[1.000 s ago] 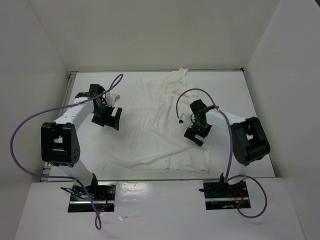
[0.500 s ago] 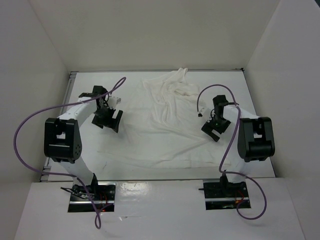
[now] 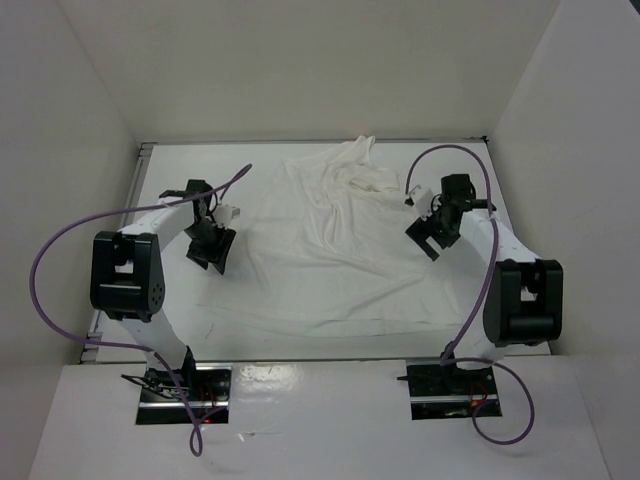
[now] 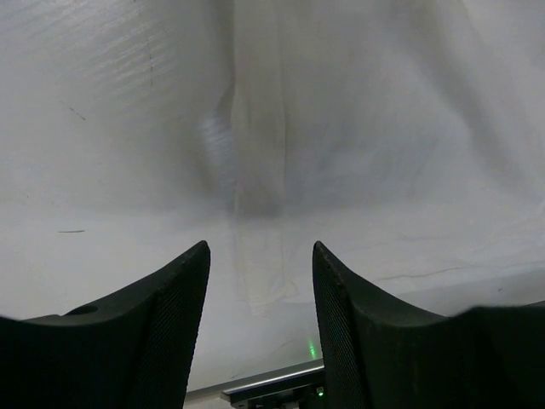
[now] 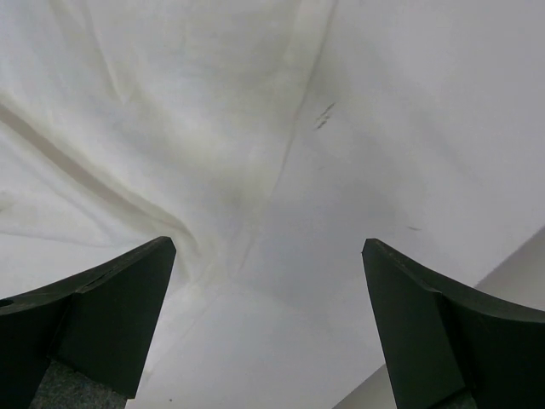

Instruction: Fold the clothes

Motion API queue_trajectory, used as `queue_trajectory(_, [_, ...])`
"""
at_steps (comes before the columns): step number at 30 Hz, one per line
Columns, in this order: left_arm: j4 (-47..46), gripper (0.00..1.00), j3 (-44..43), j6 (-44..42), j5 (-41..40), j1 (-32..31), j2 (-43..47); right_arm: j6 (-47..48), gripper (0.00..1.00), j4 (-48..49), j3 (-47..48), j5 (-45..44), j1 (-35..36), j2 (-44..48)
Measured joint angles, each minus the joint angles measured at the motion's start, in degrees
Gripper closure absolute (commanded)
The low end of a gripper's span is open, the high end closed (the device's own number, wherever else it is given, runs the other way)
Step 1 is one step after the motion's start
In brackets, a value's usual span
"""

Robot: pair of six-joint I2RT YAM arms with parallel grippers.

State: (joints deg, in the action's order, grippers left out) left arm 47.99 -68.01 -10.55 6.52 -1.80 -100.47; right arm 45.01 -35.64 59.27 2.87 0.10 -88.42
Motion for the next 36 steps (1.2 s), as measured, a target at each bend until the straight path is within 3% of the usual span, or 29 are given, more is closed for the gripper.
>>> queue_trajectory(4, [0.9,0.32,0.8,-0.2,-0.8,0.0,0.0,-2.4,0.00,0.5,0.6,1.8,-0.5,6.6])
queue_trajectory(11, [3.8,0.30,0.6,-1.3,-2.8,-1.0,-0.3,-5.0,0.00,0.3,0.8,4.5,-0.9,12.4])
queue_trajectory(17, [6.0,0.28,-5.7,-1.1,0.1,-3.0,-2.6,-11.4,0.00,-5.1,6.7,9.0,-0.6,4.8])
queue_trajectory(24, [5.3,0.26,-14.7,0.7,4.5,-8.2,-8.7,-18.5,0.00,-9.0,7.4,11.6,2.1,-4.0])
queue_trajectory(36, [3.5,0.26,-18.3,3.4,5.9,-11.5,-15.4,-25.6,0.00,-9.7,8.6,12.5,5.2,-11.7])
